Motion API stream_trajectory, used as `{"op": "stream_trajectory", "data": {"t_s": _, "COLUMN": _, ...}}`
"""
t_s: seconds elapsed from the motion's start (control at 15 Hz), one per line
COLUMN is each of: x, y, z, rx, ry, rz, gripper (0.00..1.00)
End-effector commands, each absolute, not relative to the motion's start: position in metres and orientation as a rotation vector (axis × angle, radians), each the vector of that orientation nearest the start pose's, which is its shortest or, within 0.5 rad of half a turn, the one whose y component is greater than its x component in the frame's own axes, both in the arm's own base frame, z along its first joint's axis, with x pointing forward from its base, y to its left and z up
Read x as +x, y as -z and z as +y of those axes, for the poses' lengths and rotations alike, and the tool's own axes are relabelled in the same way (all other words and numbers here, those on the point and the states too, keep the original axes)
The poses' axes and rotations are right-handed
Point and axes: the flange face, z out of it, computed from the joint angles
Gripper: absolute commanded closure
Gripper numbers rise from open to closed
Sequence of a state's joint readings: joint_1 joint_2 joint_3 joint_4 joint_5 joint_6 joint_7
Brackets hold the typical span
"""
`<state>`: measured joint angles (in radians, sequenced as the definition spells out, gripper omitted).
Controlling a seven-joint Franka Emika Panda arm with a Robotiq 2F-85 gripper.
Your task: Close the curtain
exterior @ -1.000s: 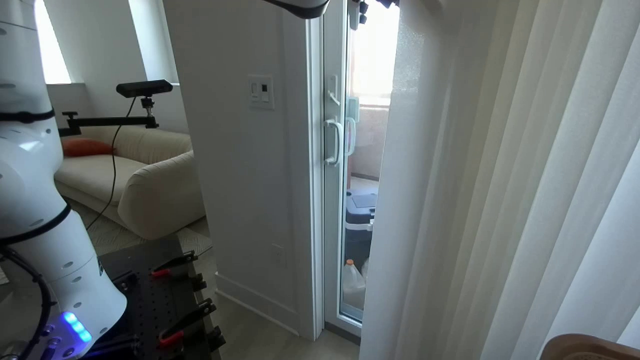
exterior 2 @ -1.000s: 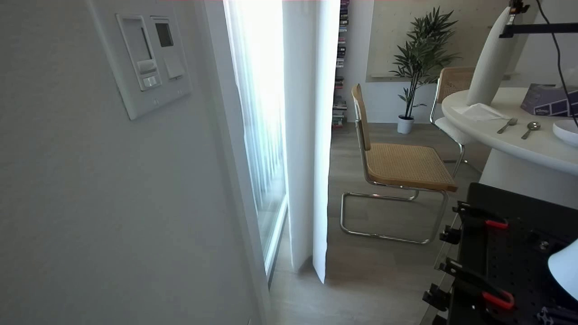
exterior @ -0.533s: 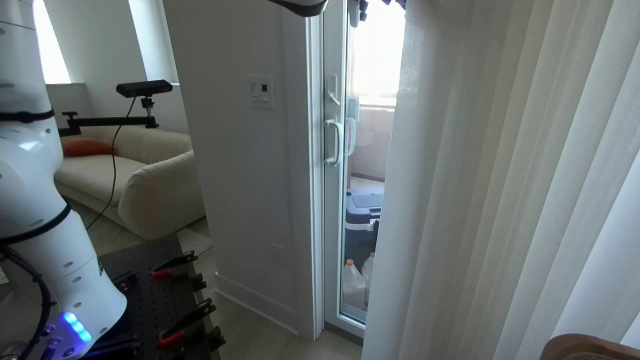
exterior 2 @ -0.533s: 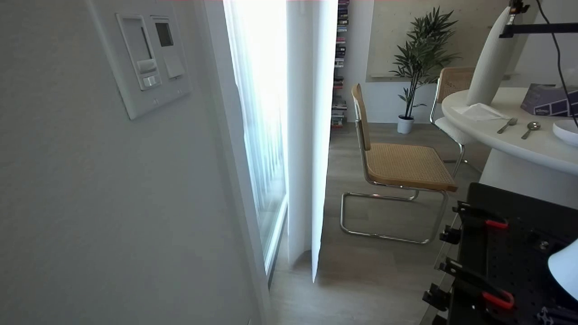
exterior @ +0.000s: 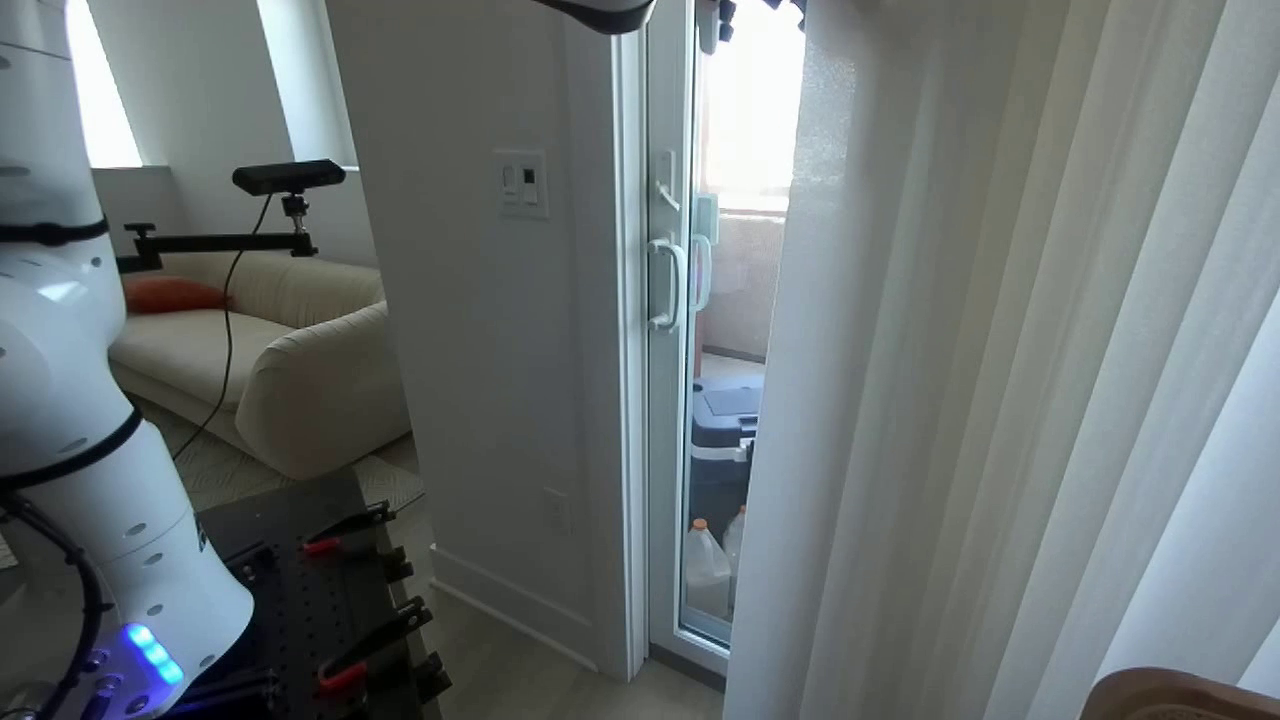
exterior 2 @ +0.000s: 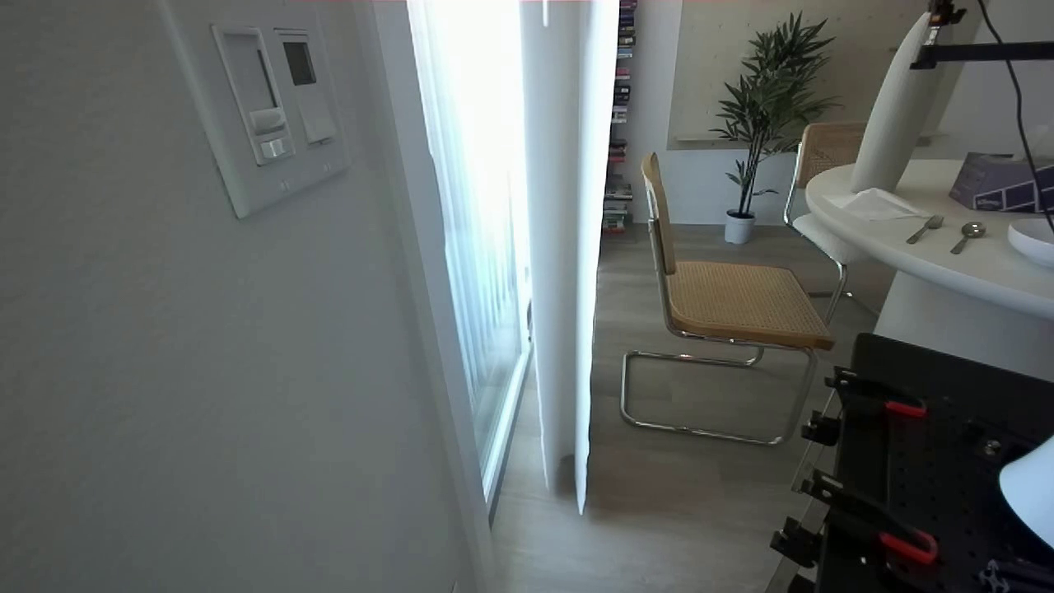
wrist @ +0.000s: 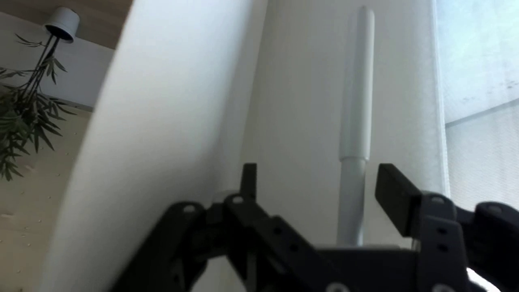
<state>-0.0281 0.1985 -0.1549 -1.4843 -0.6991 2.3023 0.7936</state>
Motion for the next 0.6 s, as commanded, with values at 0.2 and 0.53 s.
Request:
{"op": "stream_trajectory", "data": {"t_s": 0.2, "x": 0.657, "y": -0.641, "z": -0.131, "rx": -3.149, "ry": 1.434, "rz": 1.092, "gripper": 0.25}}
{"op": "stream_trajectory", "data": {"t_s": 0.53, "x": 0.655, "y": -0.641, "z": -0.155, "rx": -3.155, "ry": 1.431, "rz": 1.155, "gripper": 0.51}}
